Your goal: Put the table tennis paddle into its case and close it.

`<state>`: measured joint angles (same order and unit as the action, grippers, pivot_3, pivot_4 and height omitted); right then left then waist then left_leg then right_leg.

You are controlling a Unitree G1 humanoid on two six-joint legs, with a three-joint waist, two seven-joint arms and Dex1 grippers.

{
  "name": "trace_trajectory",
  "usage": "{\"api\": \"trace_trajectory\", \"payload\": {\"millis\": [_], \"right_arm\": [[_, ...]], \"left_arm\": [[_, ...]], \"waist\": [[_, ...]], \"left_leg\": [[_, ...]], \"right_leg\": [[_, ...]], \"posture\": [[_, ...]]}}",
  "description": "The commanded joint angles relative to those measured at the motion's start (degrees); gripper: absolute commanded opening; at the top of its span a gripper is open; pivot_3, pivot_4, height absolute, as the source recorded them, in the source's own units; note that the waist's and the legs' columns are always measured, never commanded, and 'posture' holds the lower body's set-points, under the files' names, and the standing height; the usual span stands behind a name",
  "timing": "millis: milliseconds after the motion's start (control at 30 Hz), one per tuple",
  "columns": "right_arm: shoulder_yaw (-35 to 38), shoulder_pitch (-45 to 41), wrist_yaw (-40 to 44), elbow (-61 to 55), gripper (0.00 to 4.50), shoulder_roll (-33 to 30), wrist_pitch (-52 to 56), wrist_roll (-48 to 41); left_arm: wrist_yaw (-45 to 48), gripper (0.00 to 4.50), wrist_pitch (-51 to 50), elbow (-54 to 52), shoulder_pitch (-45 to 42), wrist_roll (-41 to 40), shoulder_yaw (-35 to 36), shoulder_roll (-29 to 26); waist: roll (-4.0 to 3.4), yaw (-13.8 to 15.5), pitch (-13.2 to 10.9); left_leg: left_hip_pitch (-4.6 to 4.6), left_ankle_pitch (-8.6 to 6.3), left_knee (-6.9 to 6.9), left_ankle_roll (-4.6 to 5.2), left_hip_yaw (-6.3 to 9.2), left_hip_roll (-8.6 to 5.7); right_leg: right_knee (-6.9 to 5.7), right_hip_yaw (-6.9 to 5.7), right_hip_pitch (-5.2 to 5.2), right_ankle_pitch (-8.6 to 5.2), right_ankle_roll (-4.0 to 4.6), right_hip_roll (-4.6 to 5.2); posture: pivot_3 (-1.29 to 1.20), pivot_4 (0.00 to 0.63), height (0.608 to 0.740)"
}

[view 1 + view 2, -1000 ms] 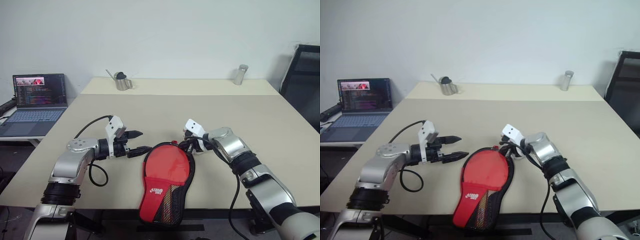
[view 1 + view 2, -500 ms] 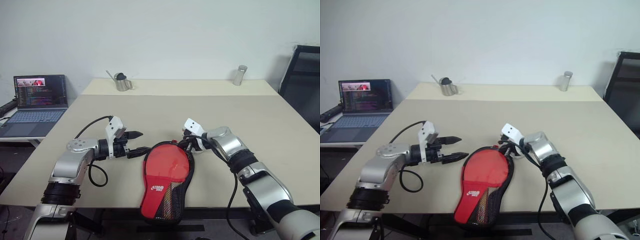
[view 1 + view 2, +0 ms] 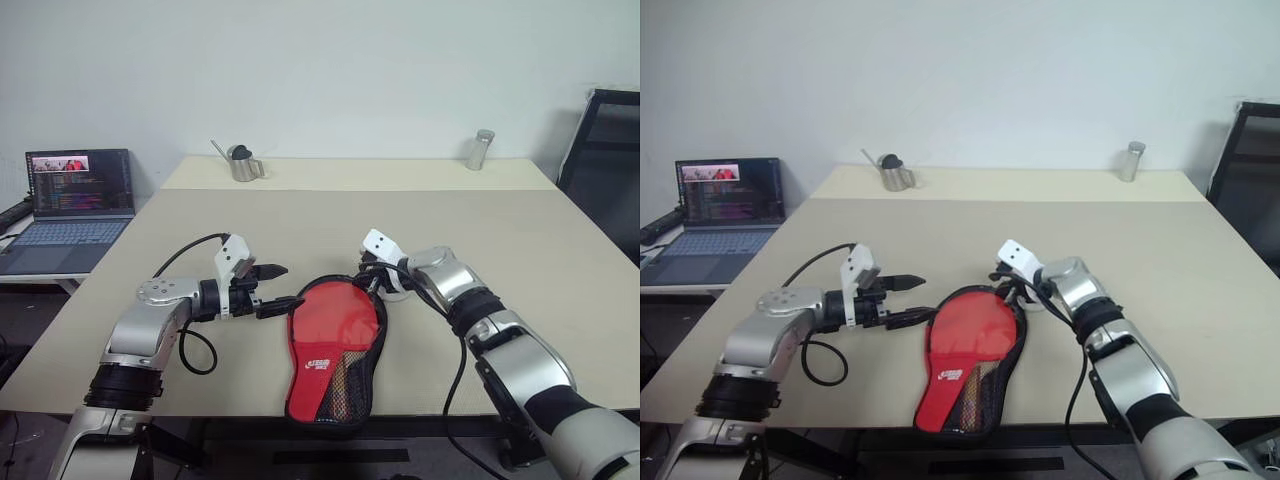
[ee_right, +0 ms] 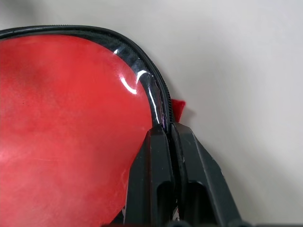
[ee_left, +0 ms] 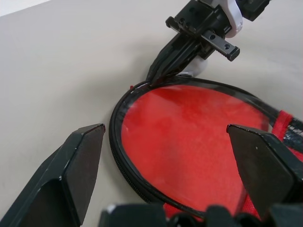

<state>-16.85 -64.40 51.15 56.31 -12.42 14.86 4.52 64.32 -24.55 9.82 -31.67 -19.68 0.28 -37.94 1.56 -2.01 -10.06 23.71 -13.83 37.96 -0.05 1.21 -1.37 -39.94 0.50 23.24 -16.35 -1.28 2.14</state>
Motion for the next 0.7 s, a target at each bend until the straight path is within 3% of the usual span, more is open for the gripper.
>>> {"api": "trace_trajectory", "payload": {"millis": [33, 700], "right_arm": [[1.6, -3.5, -0.8, 0.7, 0.04, 0.5, -2.9, 0.3], [1.6, -5.6, -2.4, 5.4, 0.04, 2.2, -5.4, 2.8]], "left_arm": [[-0.1, 4.5, 0.7, -0.9, -1.0, -0.3, 0.3, 0.0], [-0.2, 4.5, 0.5, -1.3, -1.2, -0.1, -0.4, 0.6]], "waist": [[0.0, 0.0, 0.0], [-0.03, 0.0, 0.0]], "left_leg": [[0.01, 0.0, 0.0, 0.0, 0.0, 0.0], [0.08, 0.0, -0.03, 0.0, -0.01, 0.0]], "right_leg": [[0.01, 0.01, 0.0, 0.0, 0.0, 0.0], [0.05, 0.0, 0.05, 0.0, 0.0, 0.01]], "posture": [[0.0, 0.15, 0.74], [0.0, 0.15, 0.74]]}}
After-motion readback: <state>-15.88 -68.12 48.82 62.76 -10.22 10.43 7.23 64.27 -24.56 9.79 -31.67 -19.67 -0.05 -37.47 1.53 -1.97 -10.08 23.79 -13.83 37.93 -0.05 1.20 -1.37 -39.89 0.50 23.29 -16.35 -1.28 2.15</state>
